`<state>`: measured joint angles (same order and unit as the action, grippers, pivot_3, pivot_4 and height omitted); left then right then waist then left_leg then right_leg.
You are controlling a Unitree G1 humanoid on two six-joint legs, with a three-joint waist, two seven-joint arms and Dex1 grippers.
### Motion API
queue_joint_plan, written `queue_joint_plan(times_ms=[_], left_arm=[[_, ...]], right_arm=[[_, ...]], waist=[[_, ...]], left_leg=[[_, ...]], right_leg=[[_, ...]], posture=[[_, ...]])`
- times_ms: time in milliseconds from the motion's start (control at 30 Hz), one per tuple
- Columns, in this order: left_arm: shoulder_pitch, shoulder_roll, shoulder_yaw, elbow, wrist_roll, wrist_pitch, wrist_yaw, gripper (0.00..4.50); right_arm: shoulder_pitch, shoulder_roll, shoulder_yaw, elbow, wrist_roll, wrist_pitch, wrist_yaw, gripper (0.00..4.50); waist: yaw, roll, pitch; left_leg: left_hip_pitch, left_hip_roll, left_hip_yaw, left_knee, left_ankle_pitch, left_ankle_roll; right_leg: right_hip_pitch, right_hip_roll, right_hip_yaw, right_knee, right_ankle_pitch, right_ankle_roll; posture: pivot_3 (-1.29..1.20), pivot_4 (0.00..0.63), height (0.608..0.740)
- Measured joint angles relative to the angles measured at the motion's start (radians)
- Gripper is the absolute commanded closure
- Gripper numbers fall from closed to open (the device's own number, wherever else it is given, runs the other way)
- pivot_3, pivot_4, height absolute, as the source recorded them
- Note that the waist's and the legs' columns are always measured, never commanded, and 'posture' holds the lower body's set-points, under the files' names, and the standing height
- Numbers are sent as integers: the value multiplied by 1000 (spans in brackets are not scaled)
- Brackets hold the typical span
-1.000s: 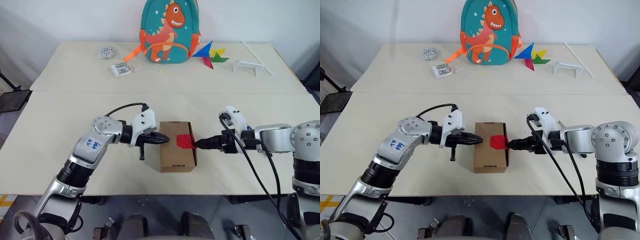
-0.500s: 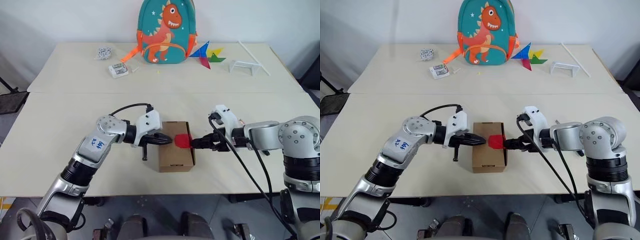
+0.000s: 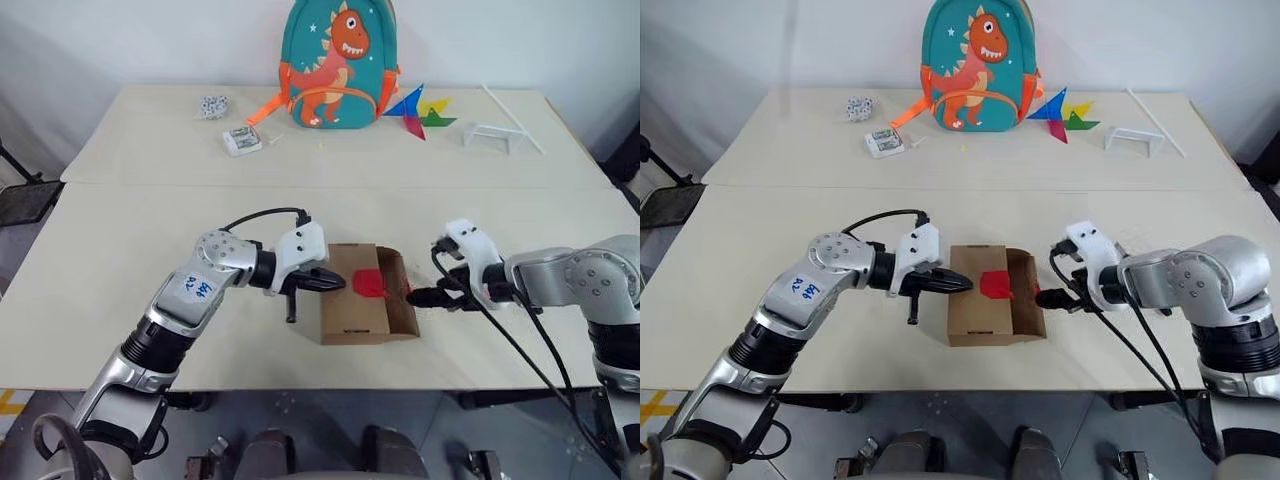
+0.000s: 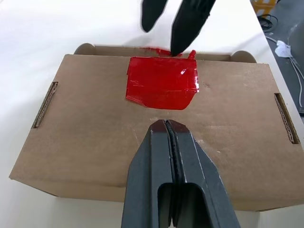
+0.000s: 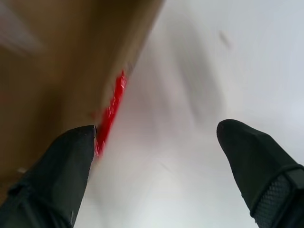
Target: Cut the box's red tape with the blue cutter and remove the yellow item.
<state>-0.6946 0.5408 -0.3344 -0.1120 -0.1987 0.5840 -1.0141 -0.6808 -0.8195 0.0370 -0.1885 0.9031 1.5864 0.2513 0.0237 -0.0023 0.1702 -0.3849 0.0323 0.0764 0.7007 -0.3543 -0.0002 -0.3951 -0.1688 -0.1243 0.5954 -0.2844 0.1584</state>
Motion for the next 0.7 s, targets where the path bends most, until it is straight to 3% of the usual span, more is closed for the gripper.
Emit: queue_joint_plan(times_ms=[333, 467, 700], left_arm=[[0, -8, 0, -3, 0, 0, 8, 4500], [0, -7, 1, -2, 0, -9, 6, 4500], [-1, 3, 0, -1, 0, -19, -3, 4500]], right_arm=[[10, 9, -58, 17, -45, -51, 137, 168], [-43, 11, -161, 205, 3, 12, 203, 168], [-132, 78, -146, 456, 48, 24, 213, 168]], waist=[[1, 0, 0], [1, 0, 0], [-2, 0, 0]], left_leg=[[0, 0, 0, 0, 0, 0], [0, 0, 1, 0, 0, 0], [0, 0, 1, 0, 0, 0]], right_leg=[[0, 0, 0, 0, 0, 0], [0, 0, 0, 0, 0, 0], [0, 0, 0, 0, 0, 0]], posture=[[0, 150, 740], [0, 150, 740], [0, 150, 740]])
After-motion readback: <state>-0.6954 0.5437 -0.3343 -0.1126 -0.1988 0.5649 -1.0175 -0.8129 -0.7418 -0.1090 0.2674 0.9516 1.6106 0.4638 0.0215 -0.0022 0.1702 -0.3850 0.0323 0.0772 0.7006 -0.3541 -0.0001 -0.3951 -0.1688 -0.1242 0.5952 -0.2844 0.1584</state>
